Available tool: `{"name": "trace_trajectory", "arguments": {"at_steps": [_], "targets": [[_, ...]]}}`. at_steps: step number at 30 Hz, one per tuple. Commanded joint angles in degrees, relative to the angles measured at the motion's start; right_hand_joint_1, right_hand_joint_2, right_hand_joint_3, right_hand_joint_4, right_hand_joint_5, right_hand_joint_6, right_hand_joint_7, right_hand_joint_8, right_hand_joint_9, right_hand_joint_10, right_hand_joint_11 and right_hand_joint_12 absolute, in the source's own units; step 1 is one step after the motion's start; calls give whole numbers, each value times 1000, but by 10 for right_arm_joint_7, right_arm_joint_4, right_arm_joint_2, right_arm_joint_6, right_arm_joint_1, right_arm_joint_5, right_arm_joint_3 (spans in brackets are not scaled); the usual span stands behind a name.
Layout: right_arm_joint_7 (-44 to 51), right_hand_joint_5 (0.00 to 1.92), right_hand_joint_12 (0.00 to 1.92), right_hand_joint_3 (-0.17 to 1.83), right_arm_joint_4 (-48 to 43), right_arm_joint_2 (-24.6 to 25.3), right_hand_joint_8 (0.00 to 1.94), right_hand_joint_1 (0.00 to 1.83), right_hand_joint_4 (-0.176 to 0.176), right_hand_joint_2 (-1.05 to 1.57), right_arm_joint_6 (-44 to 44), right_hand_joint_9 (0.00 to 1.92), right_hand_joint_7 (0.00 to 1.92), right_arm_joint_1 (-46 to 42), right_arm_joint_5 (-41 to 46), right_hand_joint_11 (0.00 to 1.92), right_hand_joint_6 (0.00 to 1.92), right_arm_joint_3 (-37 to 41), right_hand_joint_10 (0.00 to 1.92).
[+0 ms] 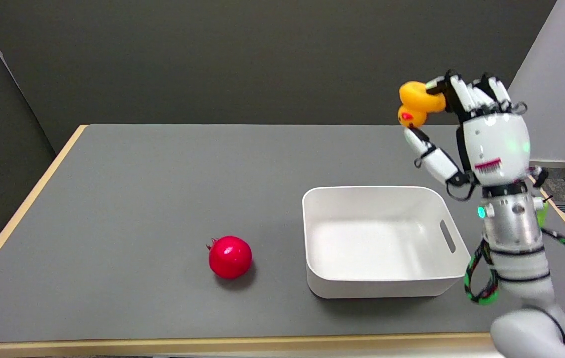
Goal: Place the yellow duck into the white box.
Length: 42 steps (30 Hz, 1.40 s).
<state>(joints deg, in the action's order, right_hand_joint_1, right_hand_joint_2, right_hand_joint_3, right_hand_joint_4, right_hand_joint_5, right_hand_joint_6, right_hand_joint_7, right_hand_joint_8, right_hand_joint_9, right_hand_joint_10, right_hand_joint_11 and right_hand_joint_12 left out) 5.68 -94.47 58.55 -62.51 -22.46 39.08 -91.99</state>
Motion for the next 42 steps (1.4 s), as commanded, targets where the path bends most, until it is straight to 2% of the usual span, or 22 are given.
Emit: {"name": "trace_trajectory", "arguments": {"at_steps": [1, 7, 18, 19, 20, 21, 23, 25, 28, 30, 37, 42], "targets": [[69, 609, 1418, 167, 167, -13, 1315, 1130, -94, 1227, -344, 613, 691, -46, 108, 234, 1719, -209, 1194], [64, 614, 1415, 166, 242, -7, 1305, 1132, -95, 1225, -398, 626, 698, -13, 105, 230, 1716, -247, 1202], [57, 615, 1396, 153, 267, -8, 1276, 1143, -91, 1219, -419, 668, 732, 36, 91, 267, 1707, -296, 1223], [49, 615, 1386, 175, 266, -8, 1213, 1105, -59, 1212, -419, 649, 713, 36, 90, 251, 1691, -296, 1203], [32, 615, 1341, 261, 264, -9, 949, 949, 69, 1183, -419, 568, 633, 36, 90, 186, 1628, -296, 1121], [12, 608, 1295, 357, 263, -9, 719, 807, 175, 1143, -420, 490, 558, 36, 90, 127, 1557, -294, 1038], [-12, 450, 1039, 954, 263, -9, 401, 476, 159, 728, -420, 211, 332, 36, 89, 0, 1083, -291, 664], [-18, 327, 553, 1001, 262, -7, 266, 347, 115, 642, -421, 33, 96, 36, 89, -1, 660, -291, 326], [-20, 279, 161, 919, 262, -4, 87, 337, 111, 654, -422, -1, 13, 39, 86, -1, 550, -289, 83], [-25, 301, -1, 799, 262, -1, -1, 374, 115, 689, -421, -1, -1, 43, 85, -1, 485, -290, -1], [-60, 293, -1, 773, 256, -2, -1, 402, 121, 675, -418, -1, -1, 54, 85, -1, 435, -296, -1], [-69, 177, -1, 768, 227, -14, -1, 395, 85, 659, -407, -1, -1, 68, 69, -1, 324, -297, -1]]}}
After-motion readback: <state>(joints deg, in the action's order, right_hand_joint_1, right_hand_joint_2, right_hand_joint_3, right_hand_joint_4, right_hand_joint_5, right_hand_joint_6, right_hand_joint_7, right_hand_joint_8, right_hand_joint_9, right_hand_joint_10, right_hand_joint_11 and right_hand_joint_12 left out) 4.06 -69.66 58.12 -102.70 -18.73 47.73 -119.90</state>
